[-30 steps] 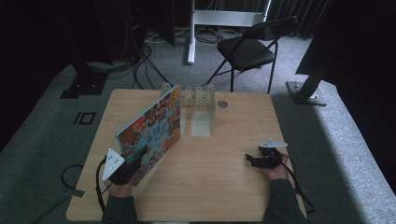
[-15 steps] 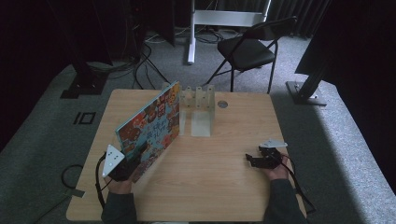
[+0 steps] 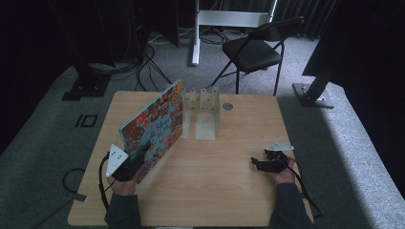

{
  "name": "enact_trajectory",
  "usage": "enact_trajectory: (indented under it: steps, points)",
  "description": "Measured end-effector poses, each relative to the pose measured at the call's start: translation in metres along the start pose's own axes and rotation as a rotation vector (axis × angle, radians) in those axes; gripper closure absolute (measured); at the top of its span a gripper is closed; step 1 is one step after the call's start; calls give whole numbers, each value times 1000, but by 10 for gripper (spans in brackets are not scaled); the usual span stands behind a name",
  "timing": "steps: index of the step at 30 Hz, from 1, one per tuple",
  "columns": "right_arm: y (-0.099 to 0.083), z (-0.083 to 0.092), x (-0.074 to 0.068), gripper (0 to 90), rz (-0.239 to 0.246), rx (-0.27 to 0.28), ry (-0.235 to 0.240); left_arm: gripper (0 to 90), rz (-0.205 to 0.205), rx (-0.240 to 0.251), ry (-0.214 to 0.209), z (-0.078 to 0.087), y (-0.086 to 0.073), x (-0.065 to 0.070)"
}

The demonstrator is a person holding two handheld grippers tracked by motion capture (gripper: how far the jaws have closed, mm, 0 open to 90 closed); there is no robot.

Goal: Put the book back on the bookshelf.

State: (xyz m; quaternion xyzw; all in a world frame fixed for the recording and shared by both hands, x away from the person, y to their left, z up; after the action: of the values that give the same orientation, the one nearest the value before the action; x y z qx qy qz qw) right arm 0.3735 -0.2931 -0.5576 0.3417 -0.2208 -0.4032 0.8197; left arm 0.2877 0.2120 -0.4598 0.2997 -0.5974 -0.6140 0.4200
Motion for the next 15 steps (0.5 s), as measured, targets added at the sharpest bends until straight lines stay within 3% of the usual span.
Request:
enact_trajectory:
  steps: [15]
  points:
    - [0, 0, 0, 241, 0, 0, 0, 808, 8, -1, 49, -8, 1, -1]
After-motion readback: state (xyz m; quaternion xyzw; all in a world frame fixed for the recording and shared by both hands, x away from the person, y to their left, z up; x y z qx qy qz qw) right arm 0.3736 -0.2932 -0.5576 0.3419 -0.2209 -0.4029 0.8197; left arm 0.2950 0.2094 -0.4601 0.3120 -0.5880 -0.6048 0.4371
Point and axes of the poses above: each handheld gripper's, and its own axes: z roughly backward along the jaws, y roughly out of its top, x roughly to its right, the point moved 1 cm from there along -z, roughly forward along the jaws, and after that the axes turned 7 degrees about z, right-handed, at the moved point
